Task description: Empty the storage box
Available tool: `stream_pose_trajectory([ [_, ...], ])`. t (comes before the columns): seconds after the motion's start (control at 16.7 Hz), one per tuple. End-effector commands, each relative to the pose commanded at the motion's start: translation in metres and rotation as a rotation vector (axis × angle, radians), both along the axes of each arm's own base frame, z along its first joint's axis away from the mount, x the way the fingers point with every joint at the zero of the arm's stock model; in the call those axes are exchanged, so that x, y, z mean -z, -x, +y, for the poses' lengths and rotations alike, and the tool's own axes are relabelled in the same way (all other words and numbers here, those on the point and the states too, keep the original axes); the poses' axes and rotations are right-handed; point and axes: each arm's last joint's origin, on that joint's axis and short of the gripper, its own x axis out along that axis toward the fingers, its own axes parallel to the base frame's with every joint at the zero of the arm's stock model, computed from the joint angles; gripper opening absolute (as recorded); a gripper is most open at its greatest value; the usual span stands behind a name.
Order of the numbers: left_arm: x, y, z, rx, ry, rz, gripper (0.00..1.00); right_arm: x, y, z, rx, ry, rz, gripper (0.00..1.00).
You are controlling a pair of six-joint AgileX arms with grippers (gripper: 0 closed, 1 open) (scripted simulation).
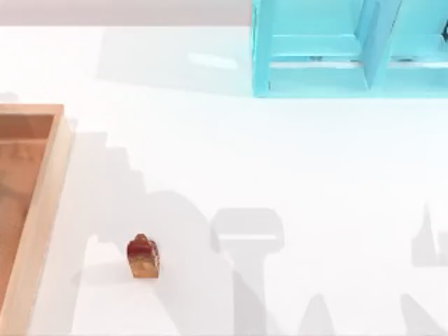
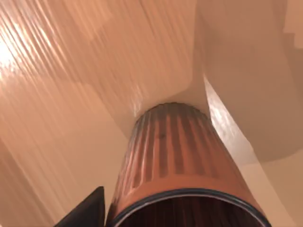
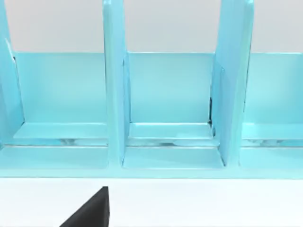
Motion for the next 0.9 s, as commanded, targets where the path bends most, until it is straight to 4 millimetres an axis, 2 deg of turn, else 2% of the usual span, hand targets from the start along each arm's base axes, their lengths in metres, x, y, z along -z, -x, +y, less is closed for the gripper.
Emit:
stream_pose_trajectory([
  [0.12, 0.0107, 0.0016, -0.0001, 0.0, 0.0, 0.001, 1.0, 0.0, 0.0, 0.0, 0.0, 0.0, 0.0, 1.0],
  [0.36, 0.0117, 0.0018, -0.0002, 0.0, 0.0, 0.001, 1.0, 0.0, 0.0, 0.0, 0.0, 0.0, 0.0, 1.0],
  [0.9, 0.0117, 0.0018, -0.0002, 0.0, 0.0, 0.001, 0.32, 0.0, 0.0, 0.0, 0.0, 0.0, 0.0, 1.0],
])
